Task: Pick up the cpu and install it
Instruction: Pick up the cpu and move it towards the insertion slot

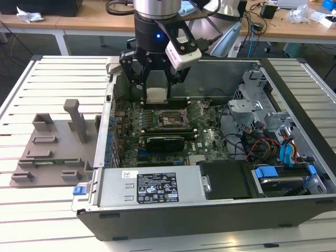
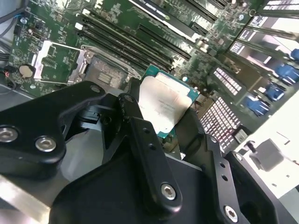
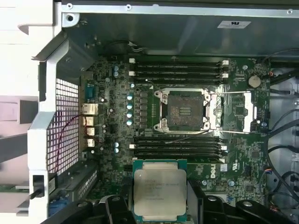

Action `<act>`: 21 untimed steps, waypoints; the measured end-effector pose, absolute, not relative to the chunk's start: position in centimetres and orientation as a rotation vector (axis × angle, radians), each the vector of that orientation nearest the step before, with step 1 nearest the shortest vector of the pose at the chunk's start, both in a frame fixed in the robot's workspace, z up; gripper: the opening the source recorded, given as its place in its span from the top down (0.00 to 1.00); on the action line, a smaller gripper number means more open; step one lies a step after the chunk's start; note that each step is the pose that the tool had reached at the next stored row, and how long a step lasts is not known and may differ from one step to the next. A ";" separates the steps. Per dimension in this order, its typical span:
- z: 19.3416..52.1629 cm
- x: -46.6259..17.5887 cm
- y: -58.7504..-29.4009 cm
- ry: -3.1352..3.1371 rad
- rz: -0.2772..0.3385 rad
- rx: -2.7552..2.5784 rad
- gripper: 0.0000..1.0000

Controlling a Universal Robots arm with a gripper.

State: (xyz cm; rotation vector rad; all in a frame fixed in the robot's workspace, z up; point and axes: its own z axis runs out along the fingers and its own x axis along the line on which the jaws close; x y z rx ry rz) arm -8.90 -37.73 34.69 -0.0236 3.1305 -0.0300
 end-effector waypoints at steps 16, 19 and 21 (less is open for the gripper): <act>33.7 -6.6 -37.2 3.131 -0.031 -0.025 0.45; 33.5 -6.2 -37.1 3.131 -0.031 -0.025 0.45; 33.4 -6.0 -37.0 3.131 -0.031 -0.025 0.45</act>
